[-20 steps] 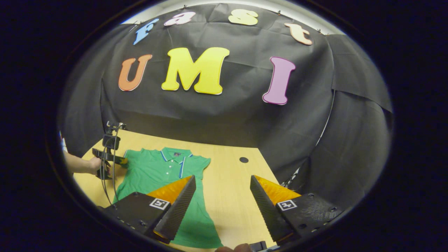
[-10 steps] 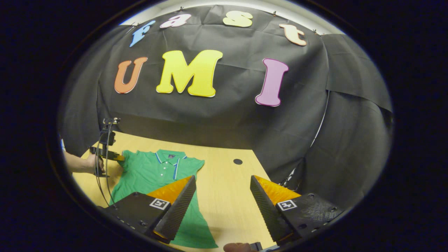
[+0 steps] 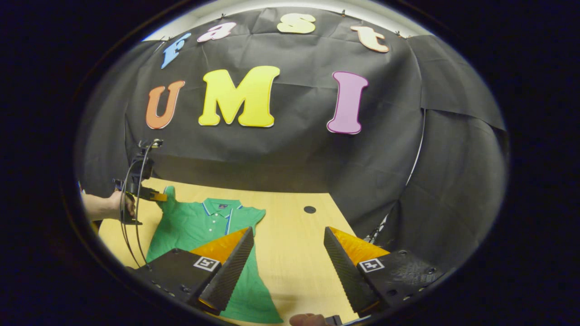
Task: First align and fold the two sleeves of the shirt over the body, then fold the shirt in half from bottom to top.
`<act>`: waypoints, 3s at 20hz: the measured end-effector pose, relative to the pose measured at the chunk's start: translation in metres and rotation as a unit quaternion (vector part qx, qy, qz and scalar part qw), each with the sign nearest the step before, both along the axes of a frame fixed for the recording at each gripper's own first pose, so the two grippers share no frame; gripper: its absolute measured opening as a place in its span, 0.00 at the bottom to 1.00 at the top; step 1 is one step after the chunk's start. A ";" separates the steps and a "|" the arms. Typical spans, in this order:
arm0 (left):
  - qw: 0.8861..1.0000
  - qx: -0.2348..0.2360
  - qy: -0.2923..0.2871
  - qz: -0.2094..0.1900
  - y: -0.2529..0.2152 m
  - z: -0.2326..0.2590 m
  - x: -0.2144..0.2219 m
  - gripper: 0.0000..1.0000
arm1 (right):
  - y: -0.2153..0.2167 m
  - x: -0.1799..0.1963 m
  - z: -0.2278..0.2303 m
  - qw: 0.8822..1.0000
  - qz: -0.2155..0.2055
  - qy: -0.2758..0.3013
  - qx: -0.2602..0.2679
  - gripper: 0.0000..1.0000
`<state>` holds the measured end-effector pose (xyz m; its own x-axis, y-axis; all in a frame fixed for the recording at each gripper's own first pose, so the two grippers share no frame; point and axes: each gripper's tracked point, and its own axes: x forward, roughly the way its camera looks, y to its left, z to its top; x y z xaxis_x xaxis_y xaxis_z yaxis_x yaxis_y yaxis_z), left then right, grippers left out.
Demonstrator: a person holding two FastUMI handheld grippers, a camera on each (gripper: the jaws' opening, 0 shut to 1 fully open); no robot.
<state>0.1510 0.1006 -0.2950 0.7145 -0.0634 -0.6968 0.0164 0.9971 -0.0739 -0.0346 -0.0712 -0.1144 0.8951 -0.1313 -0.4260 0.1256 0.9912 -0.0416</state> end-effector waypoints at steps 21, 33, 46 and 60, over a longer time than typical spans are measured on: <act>0.998 -0.037 -0.059 -0.002 -0.127 0.027 0.006 1.00 | -0.050 0.000 -0.013 1.000 -0.013 0.007 0.011 0.95; 0.987 -0.008 -0.155 0.032 -0.060 0.129 -0.090 1.00 | 0.016 0.024 -0.018 0.997 0.074 -0.001 0.015 0.97; 0.999 -0.007 -0.036 -0.002 -0.021 0.063 -0.263 1.00 | 0.036 -0.035 -0.108 0.983 0.136 0.119 0.024 0.96; 0.974 -0.019 0.219 -0.044 0.010 -0.037 -0.373 1.00 | 0.018 -0.127 -0.243 0.921 0.151 0.360 0.020 0.95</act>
